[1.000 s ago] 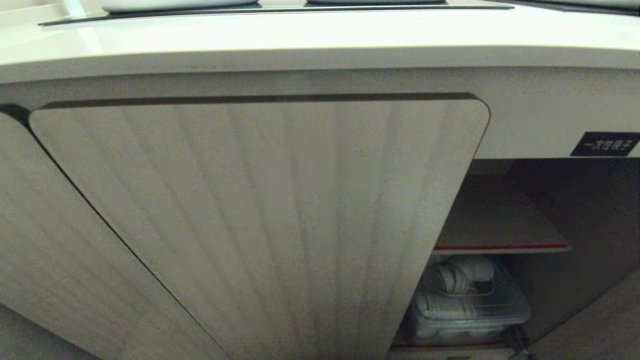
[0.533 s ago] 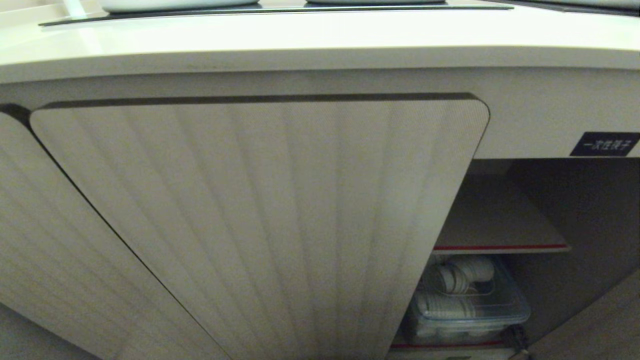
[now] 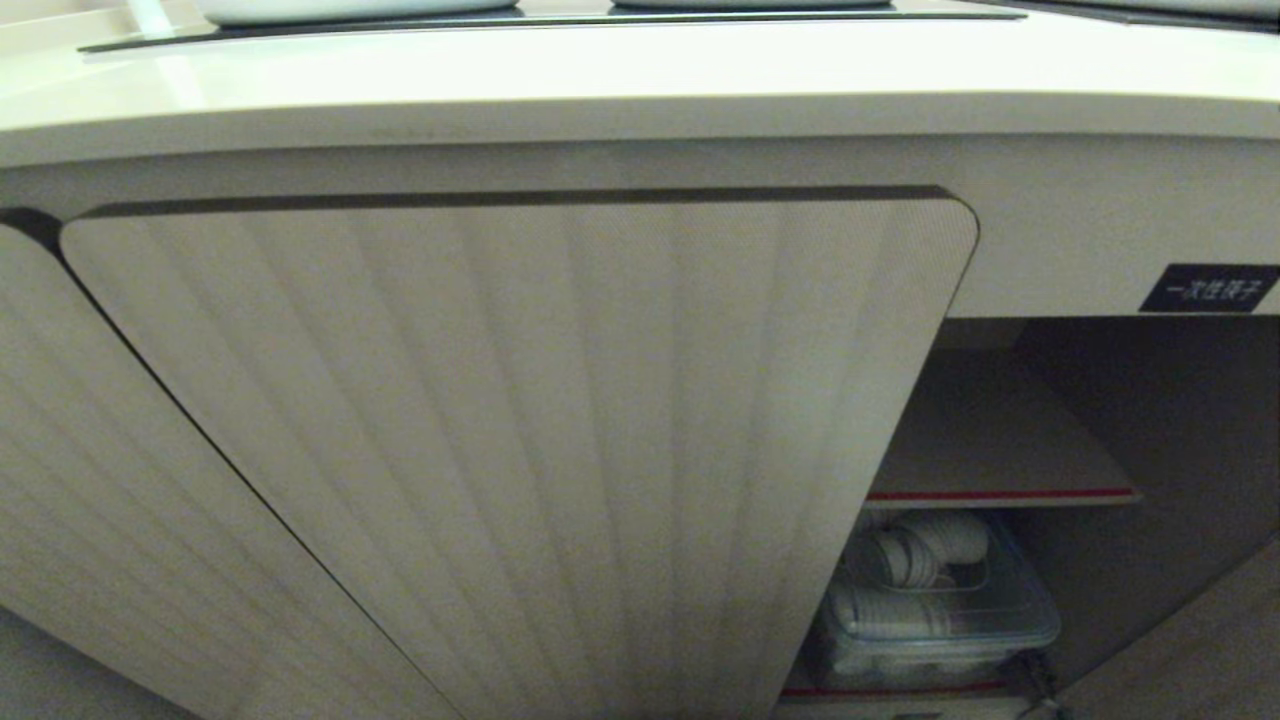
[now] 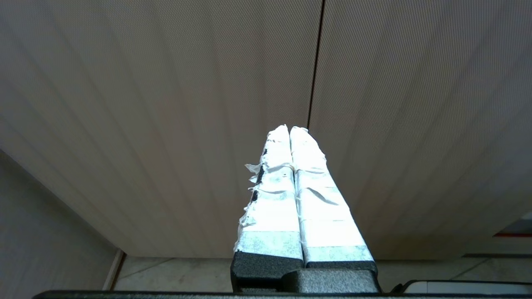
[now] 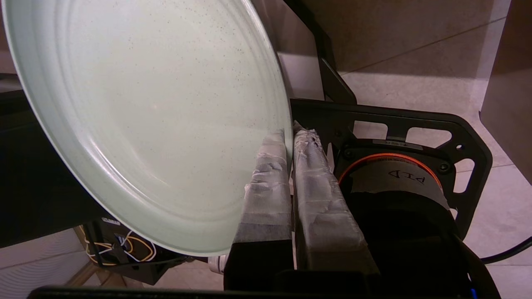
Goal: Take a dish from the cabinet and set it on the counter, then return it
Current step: Put it back into the cabinet
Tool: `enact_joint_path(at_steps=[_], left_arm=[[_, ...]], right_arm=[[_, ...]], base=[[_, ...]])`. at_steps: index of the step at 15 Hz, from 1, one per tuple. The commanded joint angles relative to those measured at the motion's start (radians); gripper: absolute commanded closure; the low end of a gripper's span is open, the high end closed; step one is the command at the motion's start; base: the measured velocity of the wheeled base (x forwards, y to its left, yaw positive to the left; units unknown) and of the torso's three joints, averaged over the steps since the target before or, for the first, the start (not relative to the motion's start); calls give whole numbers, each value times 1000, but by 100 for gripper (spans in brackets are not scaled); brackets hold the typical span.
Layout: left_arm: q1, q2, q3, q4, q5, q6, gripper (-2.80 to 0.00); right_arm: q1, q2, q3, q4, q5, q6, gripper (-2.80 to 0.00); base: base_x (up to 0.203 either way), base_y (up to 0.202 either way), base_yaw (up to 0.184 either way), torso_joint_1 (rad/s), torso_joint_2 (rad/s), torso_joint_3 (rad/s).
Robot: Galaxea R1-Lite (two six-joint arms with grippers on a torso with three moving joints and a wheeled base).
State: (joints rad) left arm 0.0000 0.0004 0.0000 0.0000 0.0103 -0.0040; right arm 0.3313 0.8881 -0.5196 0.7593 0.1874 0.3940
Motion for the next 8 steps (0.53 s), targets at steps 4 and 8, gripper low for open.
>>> enact_joint_path(at_steps=[4,8], left_arm=[[0,0,0,0,0,-1,0],[0,0,0,0,0,-1,0]], right_arm=[[1,2,-10,5,-24,33,0],[2,2,-23,6,-36,62,0]], base=[[0,0,0,0,0,0],[0,0,0,0,0,0]])
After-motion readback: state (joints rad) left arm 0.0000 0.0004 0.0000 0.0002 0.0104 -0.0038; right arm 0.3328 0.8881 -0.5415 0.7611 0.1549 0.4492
